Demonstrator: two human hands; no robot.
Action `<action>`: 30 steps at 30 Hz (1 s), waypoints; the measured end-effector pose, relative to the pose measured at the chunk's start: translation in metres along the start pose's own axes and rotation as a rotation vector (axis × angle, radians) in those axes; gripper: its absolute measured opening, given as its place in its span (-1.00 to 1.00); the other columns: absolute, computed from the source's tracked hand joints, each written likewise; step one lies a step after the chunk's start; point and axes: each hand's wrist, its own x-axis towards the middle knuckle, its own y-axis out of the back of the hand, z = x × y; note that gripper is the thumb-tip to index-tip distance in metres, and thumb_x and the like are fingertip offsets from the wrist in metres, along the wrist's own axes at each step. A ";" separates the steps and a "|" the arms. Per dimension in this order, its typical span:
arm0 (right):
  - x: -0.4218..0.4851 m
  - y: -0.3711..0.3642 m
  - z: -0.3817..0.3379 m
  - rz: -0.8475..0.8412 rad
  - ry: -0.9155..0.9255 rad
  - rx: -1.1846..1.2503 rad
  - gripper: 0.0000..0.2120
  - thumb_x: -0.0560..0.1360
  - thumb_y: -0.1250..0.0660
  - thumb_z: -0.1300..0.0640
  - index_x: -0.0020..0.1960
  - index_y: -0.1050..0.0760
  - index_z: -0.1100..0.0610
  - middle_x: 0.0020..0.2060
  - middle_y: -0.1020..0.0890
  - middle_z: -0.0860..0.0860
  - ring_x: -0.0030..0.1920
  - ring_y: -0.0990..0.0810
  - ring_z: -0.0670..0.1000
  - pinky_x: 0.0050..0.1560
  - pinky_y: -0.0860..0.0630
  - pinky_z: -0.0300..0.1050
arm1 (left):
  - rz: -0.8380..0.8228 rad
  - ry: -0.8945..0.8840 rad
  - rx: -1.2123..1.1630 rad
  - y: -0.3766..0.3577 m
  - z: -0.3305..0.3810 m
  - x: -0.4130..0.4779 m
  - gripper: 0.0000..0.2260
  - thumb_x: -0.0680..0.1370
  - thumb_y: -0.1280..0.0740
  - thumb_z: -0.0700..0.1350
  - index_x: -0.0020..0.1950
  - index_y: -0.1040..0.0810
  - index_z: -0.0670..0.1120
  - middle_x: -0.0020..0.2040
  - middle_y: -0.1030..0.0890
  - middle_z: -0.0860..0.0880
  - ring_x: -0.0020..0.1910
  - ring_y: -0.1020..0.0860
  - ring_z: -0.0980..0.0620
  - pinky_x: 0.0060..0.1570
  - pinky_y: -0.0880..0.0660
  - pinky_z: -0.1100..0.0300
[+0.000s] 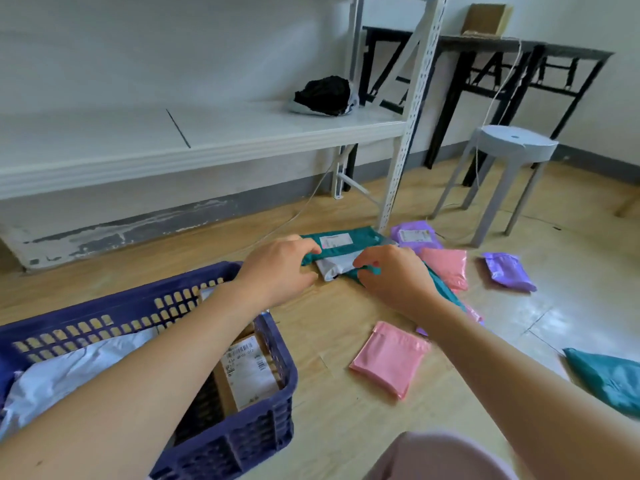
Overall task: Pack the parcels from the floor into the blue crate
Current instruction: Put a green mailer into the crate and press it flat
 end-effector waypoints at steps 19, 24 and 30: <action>0.032 -0.031 0.176 0.119 -0.377 0.065 -0.75 0.45 -0.24 0.21 0.01 -0.64 0.02 -0.02 -0.68 -0.06 -0.06 -0.64 0.05 -0.08 -0.45 -0.18 | -0.051 -0.195 -0.009 -0.135 0.059 0.103 -0.55 0.53 -0.24 -0.10 0.43 -0.31 0.03 0.38 -0.35 0.06 0.35 -0.32 0.06 0.32 -0.21 0.17; 0.047 -0.055 0.213 0.116 -0.444 0.076 -0.73 0.44 -0.23 0.25 0.00 -0.65 0.04 -0.07 -0.70 -0.06 -0.10 -0.62 -0.01 -0.12 -0.36 -0.27 | -0.108 -0.197 -0.012 -0.177 0.058 0.135 -0.52 0.52 -0.23 -0.12 0.44 -0.28 0.03 0.38 -0.34 0.05 0.36 -0.31 0.05 0.34 -0.20 0.17; 0.069 -0.092 0.244 0.099 -0.481 0.075 -0.75 0.45 -0.25 0.23 -0.01 -0.66 0.04 -0.04 -0.69 -0.03 0.05 -0.59 0.08 0.02 -0.47 -0.11 | -0.173 -0.190 -0.016 -0.227 0.059 0.170 -0.51 0.51 -0.23 -0.12 0.44 -0.27 0.03 0.38 -0.33 0.05 0.36 -0.29 0.04 0.35 -0.21 0.14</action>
